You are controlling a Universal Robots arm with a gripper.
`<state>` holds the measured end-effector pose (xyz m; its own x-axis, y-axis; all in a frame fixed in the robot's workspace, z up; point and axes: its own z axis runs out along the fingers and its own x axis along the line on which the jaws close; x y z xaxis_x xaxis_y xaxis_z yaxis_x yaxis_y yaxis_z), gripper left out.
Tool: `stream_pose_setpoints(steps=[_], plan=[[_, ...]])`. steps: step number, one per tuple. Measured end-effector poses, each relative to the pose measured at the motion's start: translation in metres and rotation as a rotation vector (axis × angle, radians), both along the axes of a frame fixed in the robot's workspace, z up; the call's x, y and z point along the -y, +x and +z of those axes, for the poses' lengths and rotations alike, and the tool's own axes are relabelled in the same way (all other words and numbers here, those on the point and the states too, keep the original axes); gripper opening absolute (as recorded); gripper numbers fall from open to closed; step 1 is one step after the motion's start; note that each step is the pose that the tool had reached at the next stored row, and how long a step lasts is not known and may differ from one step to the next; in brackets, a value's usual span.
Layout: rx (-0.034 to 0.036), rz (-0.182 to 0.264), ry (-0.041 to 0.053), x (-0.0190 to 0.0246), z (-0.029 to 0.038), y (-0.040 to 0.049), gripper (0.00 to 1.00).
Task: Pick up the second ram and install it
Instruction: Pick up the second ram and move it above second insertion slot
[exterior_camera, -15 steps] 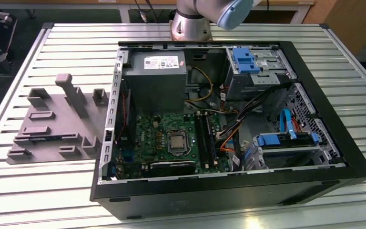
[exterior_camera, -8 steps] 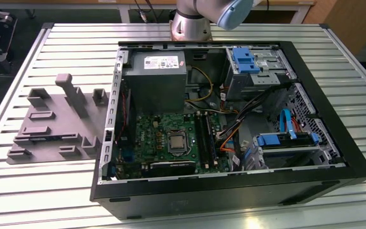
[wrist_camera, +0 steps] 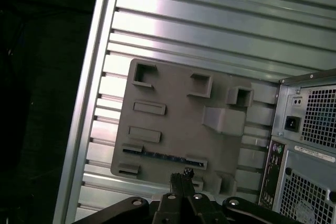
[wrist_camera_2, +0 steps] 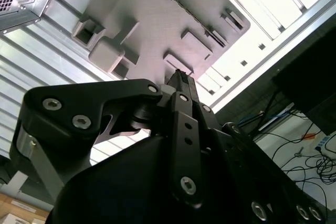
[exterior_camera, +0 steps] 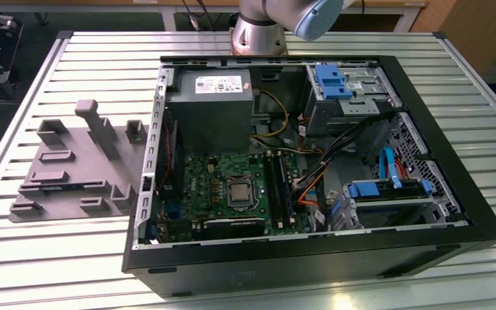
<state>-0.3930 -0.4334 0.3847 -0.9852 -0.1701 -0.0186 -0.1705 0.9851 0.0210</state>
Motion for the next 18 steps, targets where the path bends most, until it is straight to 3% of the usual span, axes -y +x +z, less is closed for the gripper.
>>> stream_pose_setpoints(steps=[18], plan=[[0.0, 0.032, 0.0, 0.0, 0.0, 0.0, 0.11]])
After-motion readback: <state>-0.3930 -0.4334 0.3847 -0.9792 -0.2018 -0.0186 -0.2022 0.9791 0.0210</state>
